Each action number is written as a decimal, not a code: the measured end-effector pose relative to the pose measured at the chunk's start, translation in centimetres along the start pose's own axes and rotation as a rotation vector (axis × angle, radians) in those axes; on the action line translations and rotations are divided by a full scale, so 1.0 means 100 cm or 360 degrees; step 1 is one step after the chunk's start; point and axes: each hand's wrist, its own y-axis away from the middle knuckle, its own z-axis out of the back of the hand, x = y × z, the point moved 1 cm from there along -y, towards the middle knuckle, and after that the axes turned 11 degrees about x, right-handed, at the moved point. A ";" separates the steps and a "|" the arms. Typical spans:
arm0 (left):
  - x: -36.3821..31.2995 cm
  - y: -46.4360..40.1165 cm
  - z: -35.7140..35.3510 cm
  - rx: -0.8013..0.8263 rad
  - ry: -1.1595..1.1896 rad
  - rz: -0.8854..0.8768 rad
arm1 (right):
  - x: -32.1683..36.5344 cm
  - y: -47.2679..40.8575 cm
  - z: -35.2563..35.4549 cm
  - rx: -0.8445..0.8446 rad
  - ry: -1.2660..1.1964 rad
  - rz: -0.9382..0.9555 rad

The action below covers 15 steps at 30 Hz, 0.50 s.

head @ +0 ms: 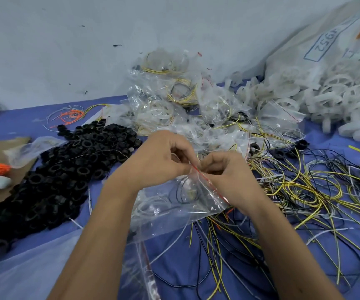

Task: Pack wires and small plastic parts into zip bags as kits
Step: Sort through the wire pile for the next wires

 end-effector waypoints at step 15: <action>-0.024 -0.001 -0.013 0.0200 0.0325 -0.0155 | 0.003 0.005 -0.027 0.0409 -0.0013 0.0111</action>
